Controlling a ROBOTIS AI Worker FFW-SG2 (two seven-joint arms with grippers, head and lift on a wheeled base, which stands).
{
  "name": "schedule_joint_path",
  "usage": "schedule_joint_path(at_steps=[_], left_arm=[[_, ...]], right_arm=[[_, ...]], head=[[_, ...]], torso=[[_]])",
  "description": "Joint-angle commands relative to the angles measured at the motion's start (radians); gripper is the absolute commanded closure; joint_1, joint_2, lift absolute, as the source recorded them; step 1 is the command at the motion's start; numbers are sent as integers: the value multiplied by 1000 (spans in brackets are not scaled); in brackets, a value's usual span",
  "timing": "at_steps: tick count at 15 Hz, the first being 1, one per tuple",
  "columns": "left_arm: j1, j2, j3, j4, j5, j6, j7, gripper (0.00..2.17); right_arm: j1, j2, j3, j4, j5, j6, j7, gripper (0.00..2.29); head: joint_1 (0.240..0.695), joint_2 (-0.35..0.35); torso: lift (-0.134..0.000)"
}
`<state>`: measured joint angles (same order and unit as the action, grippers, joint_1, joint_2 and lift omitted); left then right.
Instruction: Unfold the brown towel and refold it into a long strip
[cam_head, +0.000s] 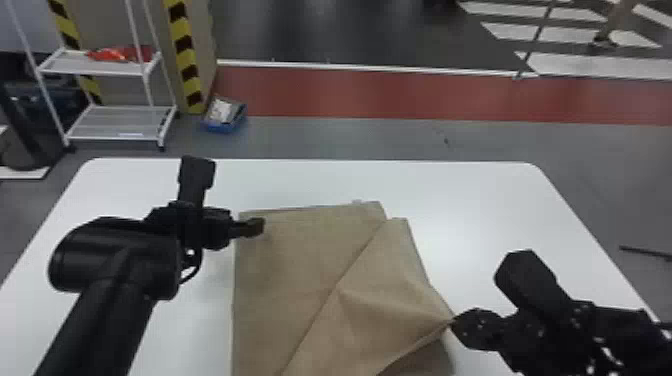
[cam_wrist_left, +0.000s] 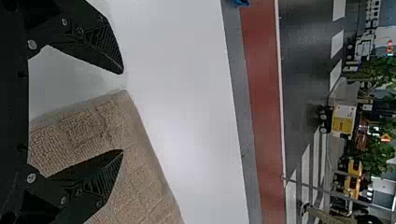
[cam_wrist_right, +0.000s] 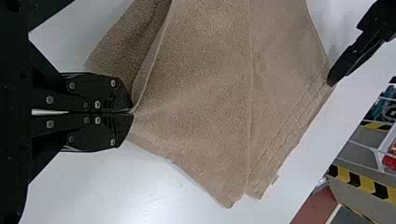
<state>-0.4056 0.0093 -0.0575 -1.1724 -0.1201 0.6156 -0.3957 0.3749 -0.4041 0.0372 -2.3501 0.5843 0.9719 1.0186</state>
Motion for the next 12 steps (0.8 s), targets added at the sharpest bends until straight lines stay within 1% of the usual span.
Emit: schedule_joint_path(at_steps=[1,2,3,5,6,7,9,10,11,12], left_arm=[[-30,-2,-10,66,-24,-30,1,417],[-32,-2,-18,80,-39,-49,0,667],[-32,-2,-19,80,-44,-52,-6,1015],[-16,0,-21,71,-47,-46,-2,2013],[-10,0,-22,60,-58,-33,-2,2145],[5,-2,-19,45,-72,-27,-9,2145],[42,1,-12,-36,-72,-9,-12,2148],[57,1,7,-93,-70,7,-11,2148],[76,5,47,-156,-69,40,-9,2148],[94,8,79,-204,-62,71,-8,2148]], right_arm=[[-2,-4,-3,0,-8,0,0,2067],[-2,-5,-5,0,-12,0,0,2067],[-2,-7,-6,0,-17,0,0,2064],[-7,-12,-16,3,-31,-3,0,2064],[-11,-12,-16,6,-31,-3,0,2067],[-16,-13,-17,11,-31,-3,-2,2067],[-34,-18,-34,29,-49,-6,-15,2067],[-57,-18,-49,55,-60,-12,-35,2064],[-91,-19,-66,87,-75,-18,-58,2064],[-122,-18,-77,114,-78,-21,-66,2064]], head=[[695,-110],[695,-111],[695,-112],[695,-114],[695,-115],[695,-115],[695,-115],[695,-119],[695,-121],[695,-123]], torso=[[-103],[-103],[-103],[-103],[-103],[-103],[-103],[-103],[-103],[-103]])
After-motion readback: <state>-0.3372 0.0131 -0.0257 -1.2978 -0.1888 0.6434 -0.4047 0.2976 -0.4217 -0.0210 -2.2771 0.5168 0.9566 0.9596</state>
